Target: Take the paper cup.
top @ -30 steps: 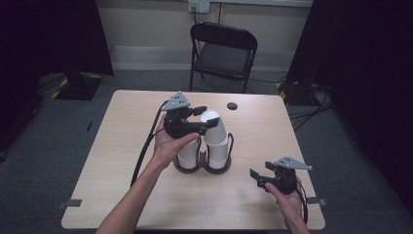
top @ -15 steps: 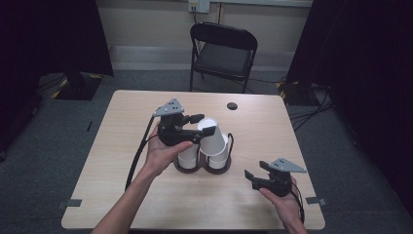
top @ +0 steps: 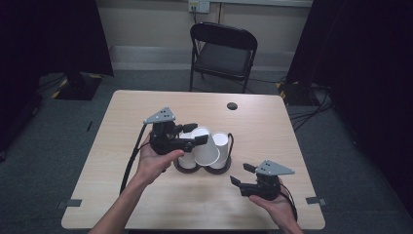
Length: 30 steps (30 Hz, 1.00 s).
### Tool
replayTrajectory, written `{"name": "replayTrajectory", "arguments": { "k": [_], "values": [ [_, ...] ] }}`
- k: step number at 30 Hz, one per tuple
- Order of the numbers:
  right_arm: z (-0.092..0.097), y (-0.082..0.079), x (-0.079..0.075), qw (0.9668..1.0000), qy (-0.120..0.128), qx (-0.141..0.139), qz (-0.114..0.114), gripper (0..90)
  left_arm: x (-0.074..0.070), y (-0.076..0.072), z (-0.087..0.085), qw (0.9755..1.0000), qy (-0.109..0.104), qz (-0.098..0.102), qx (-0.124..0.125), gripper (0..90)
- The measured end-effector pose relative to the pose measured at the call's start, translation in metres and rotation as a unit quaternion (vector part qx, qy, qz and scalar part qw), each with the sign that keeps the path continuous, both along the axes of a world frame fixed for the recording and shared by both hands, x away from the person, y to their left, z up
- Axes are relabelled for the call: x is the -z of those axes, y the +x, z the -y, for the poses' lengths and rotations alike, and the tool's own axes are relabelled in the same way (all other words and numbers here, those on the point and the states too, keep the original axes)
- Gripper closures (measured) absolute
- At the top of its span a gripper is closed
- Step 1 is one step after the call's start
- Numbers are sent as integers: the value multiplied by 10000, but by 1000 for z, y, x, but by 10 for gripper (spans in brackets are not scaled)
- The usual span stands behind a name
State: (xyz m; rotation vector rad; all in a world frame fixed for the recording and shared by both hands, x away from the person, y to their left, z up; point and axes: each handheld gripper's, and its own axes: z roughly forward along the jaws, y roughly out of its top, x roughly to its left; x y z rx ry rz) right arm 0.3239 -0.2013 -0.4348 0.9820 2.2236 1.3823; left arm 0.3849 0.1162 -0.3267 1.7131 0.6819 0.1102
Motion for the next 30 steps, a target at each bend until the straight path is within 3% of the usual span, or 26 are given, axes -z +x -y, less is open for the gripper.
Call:
{"name": "replayTrajectory", "arguments": {
  "k": [5,11,16,21,22,30],
  "values": [
    [-13,-2,-3,9998,98,-164,32,339,3,-3,-3,9999,35,-126,4,361],
    [-26,-4,-6,9991,188,-375,35,421,7,-9,-6,9994,-107,-319,-53,361],
    [-36,-6,-11,9986,190,-386,313,468,12,-13,-7,9986,-201,-492,-74,361],
    [-43,-2,-14,9971,236,-501,519,508,23,-18,-8,9965,-386,-717,-191,361],
    [-44,-2,-14,9968,237,-489,589,514,24,-17,-8,9951,-496,-840,-165,361],
    [-46,-5,-13,9942,373,-535,854,527,22,-21,-4,9934,-682,-924,-52,361]
  ]
}}
